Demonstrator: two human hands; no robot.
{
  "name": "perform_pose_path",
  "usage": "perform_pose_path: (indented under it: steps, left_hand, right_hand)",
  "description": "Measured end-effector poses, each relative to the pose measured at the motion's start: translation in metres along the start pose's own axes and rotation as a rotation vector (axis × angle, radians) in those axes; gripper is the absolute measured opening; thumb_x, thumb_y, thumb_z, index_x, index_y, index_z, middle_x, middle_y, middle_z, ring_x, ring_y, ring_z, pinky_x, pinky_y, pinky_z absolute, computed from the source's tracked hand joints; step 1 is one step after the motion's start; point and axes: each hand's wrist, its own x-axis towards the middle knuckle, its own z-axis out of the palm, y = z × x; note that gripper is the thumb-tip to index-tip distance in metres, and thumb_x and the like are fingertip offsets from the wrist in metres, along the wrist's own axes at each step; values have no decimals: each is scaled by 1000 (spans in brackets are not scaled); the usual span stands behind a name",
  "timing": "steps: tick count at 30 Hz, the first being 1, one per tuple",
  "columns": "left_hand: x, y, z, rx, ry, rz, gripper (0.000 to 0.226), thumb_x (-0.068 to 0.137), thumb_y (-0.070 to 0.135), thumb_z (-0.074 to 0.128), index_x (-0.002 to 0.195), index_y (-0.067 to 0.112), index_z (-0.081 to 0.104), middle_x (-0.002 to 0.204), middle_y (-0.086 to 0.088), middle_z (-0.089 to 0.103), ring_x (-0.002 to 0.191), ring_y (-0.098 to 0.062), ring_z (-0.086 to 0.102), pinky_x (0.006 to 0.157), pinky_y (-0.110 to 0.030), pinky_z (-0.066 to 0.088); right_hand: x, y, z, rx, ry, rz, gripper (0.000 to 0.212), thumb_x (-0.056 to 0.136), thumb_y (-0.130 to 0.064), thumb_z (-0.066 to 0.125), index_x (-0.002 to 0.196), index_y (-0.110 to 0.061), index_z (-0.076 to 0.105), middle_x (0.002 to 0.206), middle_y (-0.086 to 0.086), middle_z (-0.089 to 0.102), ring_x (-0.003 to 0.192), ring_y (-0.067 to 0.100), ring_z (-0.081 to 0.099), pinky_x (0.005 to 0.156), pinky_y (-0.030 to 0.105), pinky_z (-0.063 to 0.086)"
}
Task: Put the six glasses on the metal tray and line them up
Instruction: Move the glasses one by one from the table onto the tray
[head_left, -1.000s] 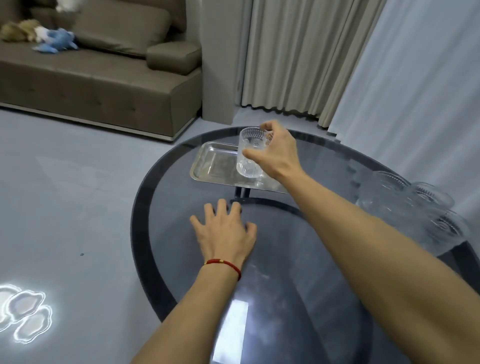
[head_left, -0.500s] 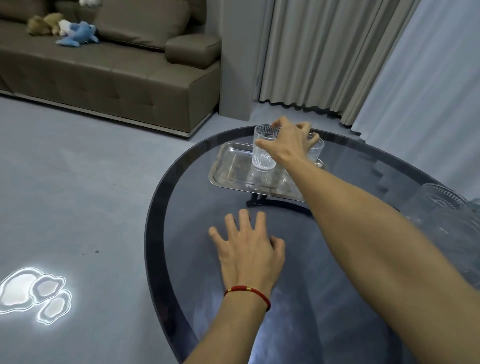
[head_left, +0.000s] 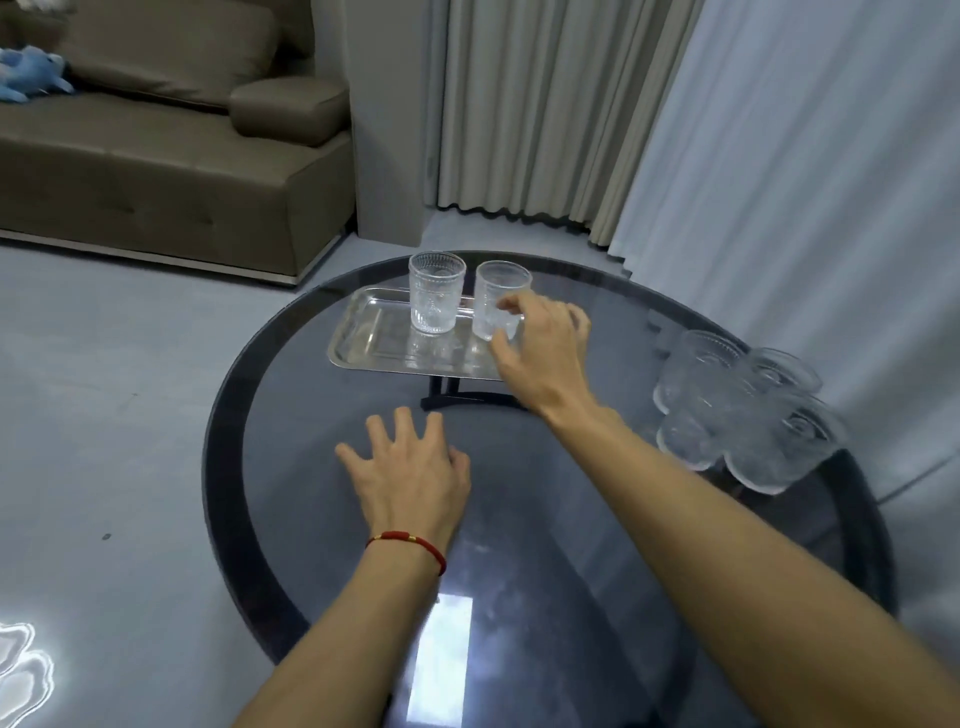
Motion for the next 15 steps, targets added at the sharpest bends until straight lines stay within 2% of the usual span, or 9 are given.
perform_pose_path:
  steps: [4,7,9,13,15]
  left_hand:
    - [-17,15,-2,-91,-53,193,39,89,46,50,120,26,63,137,-3,56,139,-31,33,110,-58,25]
    - [-36,29,-2,-81,-119,380,44,92,51,45,130,32,56,146,1,49,146,-27,26,115,-57,20]
    - [-47,35,-3,-77,-151,449,46,93,53,42,133,34,52,150,2,46,148,-25,23,117,-57,19]
    - [-60,44,-8,-131,-212,446,48,94,54,41,138,36,48,151,4,45,147,-22,23,118,-58,20]
    - [-62,47,-10,-129,-227,440,49,94,54,42,140,37,46,151,4,44,148,-22,22,118,-58,21]
  right_hand:
    - [-69,41,-64,7,164,83,25,86,-16,63,111,-16,68,111,-2,71,108,21,63,110,45,34]
    - [-112,83,-105,-65,328,275,31,82,-11,64,112,-14,66,117,5,64,114,28,54,101,32,34]
    - [-129,108,-123,-105,412,409,41,77,-6,66,118,-9,62,125,14,55,120,35,48,102,34,34]
    - [-142,140,-135,-74,373,618,72,82,-17,72,146,-7,40,158,22,28,143,40,31,119,45,25]
    - [-142,150,-133,-5,304,630,86,84,-27,75,154,-11,28,162,19,24,145,37,33,118,50,31]
